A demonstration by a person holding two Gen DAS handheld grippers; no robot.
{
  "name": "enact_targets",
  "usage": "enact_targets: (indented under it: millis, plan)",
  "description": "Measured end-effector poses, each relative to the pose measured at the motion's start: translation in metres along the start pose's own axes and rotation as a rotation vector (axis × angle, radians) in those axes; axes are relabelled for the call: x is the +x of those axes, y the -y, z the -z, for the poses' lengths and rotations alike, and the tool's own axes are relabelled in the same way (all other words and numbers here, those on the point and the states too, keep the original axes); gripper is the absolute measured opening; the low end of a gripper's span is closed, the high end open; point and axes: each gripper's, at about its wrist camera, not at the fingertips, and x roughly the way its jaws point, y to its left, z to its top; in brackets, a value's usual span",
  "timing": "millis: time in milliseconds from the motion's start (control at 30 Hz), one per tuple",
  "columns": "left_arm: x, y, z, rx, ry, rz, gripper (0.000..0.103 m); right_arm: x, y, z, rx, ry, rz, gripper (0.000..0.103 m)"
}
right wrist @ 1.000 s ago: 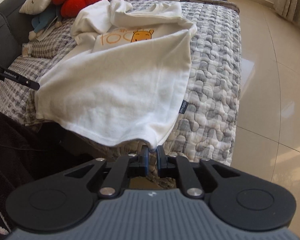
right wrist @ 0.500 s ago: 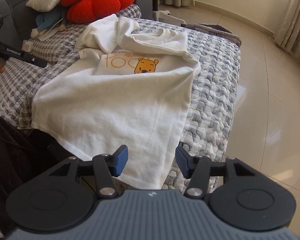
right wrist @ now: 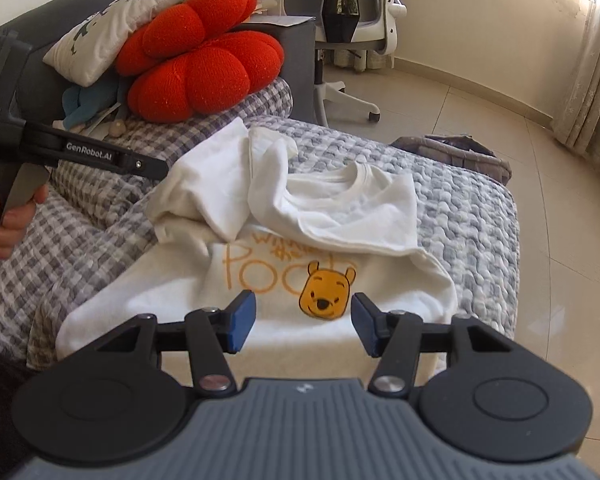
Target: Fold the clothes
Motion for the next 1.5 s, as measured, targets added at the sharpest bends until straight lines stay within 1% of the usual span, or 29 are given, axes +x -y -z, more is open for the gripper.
enact_targets:
  millis: [67,200,367,400,433,467,533,567,600,633,667,733,833,933,967,1033,1067,1133,1200,1267,1367,1400,1433,1500]
  plan:
    - [0.009,-0.002,-0.005,-0.013,0.004,0.009,0.071,0.013,0.0,-0.009,0.011,0.012,-0.001,0.057]
    - [0.026,-0.007,-0.013,-0.03,-0.002,0.016,0.064,0.041,0.003,-0.023,0.039,0.016,-0.018,0.057]
    - [0.05,-0.011,-0.019,-0.056,-0.03,0.038,0.051,0.075,0.013,-0.036,0.104,0.009,-0.056,0.057]
    - [0.055,-0.011,-0.02,-0.061,-0.034,0.038,0.047,0.082,0.015,-0.038,0.122,0.005,-0.068,0.057]
    - [0.059,-0.012,-0.021,-0.065,-0.037,0.038,0.039,0.09,0.016,-0.04,0.136,0.002,-0.077,0.057]
    - [0.064,-0.012,-0.021,-0.065,-0.04,0.034,0.033,0.096,0.016,-0.04,0.145,-0.001,-0.08,0.057]
    - [0.07,-0.013,-0.022,-0.066,-0.039,0.011,0.011,0.108,0.015,-0.04,0.145,-0.002,-0.085,0.057]
    - [0.072,-0.015,-0.023,-0.069,-0.029,-0.006,0.007,0.112,0.014,-0.04,0.142,0.001,-0.087,0.055]
    - [0.072,-0.018,-0.023,-0.071,-0.016,-0.024,0.006,0.114,0.014,-0.039,0.142,0.009,-0.086,0.04]
    - [0.069,-0.021,-0.024,-0.075,0.007,-0.046,0.005,0.115,0.015,-0.039,0.145,0.015,-0.083,0.021]
    - [0.067,-0.025,-0.025,-0.078,0.03,-0.068,0.005,0.115,0.017,-0.039,0.153,0.025,-0.072,0.015]
    - [0.06,-0.032,-0.026,-0.084,0.078,-0.114,0.004,0.108,0.023,-0.04,0.172,0.064,-0.034,0.013]
    - [0.043,-0.048,-0.03,-0.091,0.162,-0.203,0.004,0.088,0.033,-0.041,0.168,0.139,0.052,0.01]
    - [0.025,-0.069,-0.033,-0.116,0.229,-0.284,0.004,0.067,0.041,-0.041,0.156,0.208,0.169,0.004]
    - [0.02,-0.076,-0.034,-0.127,0.248,-0.309,0.004,0.061,0.044,-0.041,0.153,0.229,0.21,0.004]
    - [0.013,-0.091,-0.034,-0.156,0.261,-0.336,0.004,0.05,0.051,-0.041,0.15,0.267,0.288,0.003]
    - [0.01,-0.098,-0.033,-0.176,0.259,-0.344,0.004,0.046,0.054,-0.04,0.152,0.277,0.308,0.003]
    - [0.008,-0.113,-0.028,-0.224,0.241,-0.348,0.005,0.044,0.06,-0.04,0.169,0.26,0.278,0.003]
    - [0.009,-0.124,-0.02,-0.266,0.216,-0.352,0.005,0.048,0.064,-0.039,0.196,0.23,0.214,0.003]
    - [0.012,-0.132,-0.009,-0.297,0.194,-0.359,0.005,0.056,0.061,-0.036,0.219,0.19,0.14,0.014]
    - [0.016,-0.143,0.007,-0.336,0.175,-0.376,0.005,0.071,0.052,-0.034,0.239,0.131,0.074,0.019]
    - [0.016,-0.147,0.01,-0.348,0.173,-0.378,0.005,0.076,0.049,-0.033,0.247,0.111,0.057,0.028]
    - [0.016,-0.151,0.012,-0.363,0.173,-0.377,0.005,0.08,0.047,-0.033,0.255,0.096,0.046,0.045]
    - [0.015,-0.159,0.013,-0.388,0.174,-0.377,0.005,0.089,0.043,-0.032,0.263,0.08,0.033,0.059]
